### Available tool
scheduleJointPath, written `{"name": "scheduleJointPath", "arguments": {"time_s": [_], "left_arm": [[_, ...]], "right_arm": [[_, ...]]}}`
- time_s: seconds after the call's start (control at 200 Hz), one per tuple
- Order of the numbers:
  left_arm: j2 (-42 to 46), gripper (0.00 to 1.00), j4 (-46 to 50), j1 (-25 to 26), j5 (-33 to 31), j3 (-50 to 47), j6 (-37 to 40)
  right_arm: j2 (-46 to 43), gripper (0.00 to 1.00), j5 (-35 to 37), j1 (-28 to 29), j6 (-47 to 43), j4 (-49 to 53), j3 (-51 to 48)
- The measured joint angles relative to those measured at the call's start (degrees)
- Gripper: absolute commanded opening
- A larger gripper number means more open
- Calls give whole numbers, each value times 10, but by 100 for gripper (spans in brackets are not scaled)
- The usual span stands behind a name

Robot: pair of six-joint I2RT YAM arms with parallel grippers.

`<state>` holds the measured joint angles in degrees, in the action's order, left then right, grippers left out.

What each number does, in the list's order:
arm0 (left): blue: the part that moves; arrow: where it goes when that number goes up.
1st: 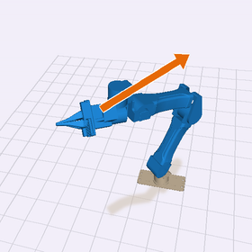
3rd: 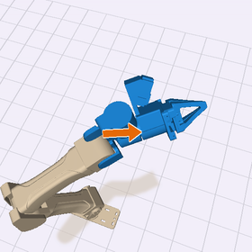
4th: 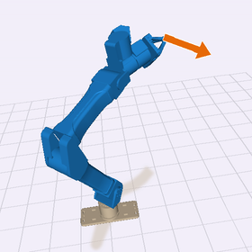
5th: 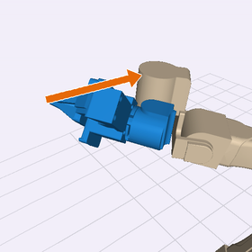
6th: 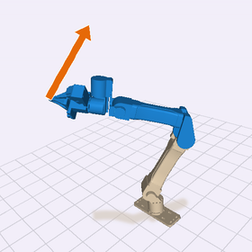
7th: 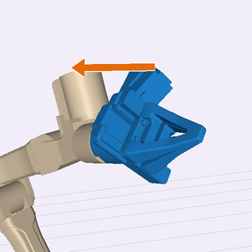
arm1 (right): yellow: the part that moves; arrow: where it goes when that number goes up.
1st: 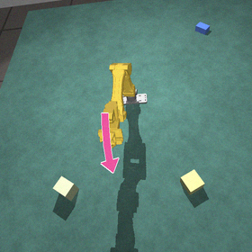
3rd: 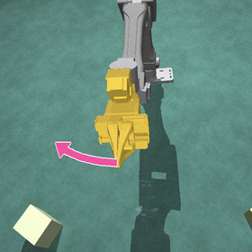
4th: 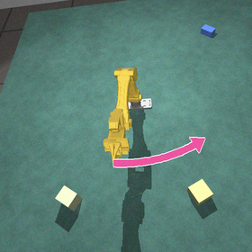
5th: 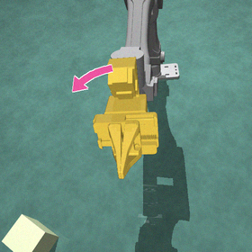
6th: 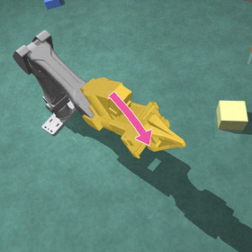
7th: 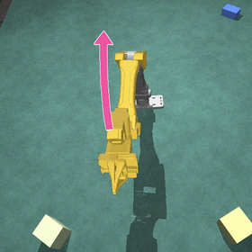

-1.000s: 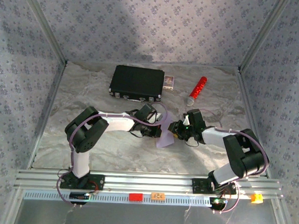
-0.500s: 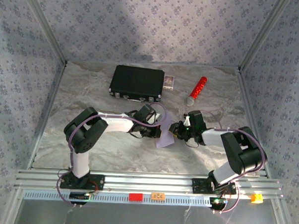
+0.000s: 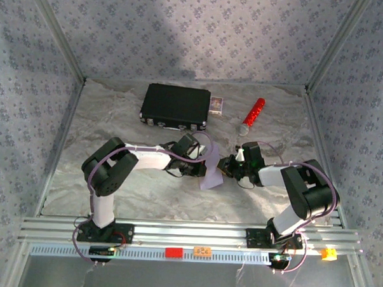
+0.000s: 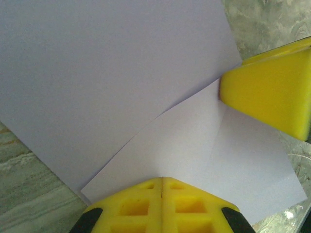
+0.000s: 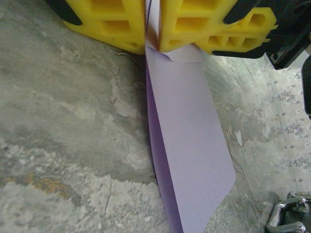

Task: Fold a paper plane with a square sheet of paper (pick it up from the middle)
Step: Turn over the paper at the center of the table.

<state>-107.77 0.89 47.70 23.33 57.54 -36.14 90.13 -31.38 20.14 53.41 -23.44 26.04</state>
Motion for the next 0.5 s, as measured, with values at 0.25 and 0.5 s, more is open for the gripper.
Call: {"name": "scheduleJointPath", "arguments": {"time_s": [0.25,0.5], "left_arm": [[18,20,7,0,0,-8,-10],[117,25,12,0,-39,-35,-9]], "right_arm": [[-4,6,-4,0,-1,2,-2],[-85,6,29,3,-38,107,17]]}}
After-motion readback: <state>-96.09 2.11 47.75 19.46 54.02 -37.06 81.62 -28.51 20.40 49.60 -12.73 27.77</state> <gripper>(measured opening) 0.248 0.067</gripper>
